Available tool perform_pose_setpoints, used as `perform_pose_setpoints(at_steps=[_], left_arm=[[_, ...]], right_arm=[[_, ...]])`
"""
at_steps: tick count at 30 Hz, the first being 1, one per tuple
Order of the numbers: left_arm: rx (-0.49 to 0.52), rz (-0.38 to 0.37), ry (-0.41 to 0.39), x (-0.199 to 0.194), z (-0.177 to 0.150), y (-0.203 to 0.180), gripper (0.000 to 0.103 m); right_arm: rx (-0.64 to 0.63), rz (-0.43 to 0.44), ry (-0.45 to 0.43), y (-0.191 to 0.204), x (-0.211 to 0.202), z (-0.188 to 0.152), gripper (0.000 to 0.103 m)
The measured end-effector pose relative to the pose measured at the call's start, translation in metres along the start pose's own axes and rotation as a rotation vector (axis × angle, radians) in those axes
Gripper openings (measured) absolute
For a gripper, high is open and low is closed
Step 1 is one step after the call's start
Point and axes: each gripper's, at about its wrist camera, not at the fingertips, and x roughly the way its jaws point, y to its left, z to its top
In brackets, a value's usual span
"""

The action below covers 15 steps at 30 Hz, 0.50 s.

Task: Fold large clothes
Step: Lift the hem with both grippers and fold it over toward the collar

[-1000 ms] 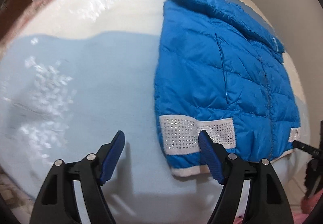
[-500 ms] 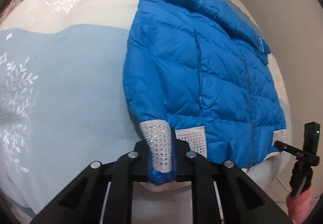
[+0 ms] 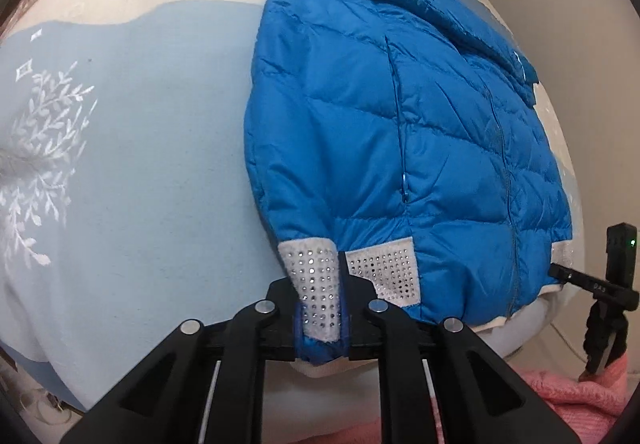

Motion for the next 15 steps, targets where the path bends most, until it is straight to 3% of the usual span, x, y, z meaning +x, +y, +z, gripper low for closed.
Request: perform_pose_setpoints(at_steps=[6,15], left_arm=[[0.001,-0.091,-0.061,-0.043,0.012,-0.003,0.012],[0.033,-0.213,-0.182,-0.1,0.069,-0.029,0.012]], right_arm=[[0.003,0.058,-0.05,0.006,-0.027,0.005,0.01],[-0.059,0.151,-0.164,0.038,-0.097,0.068,0.009]])
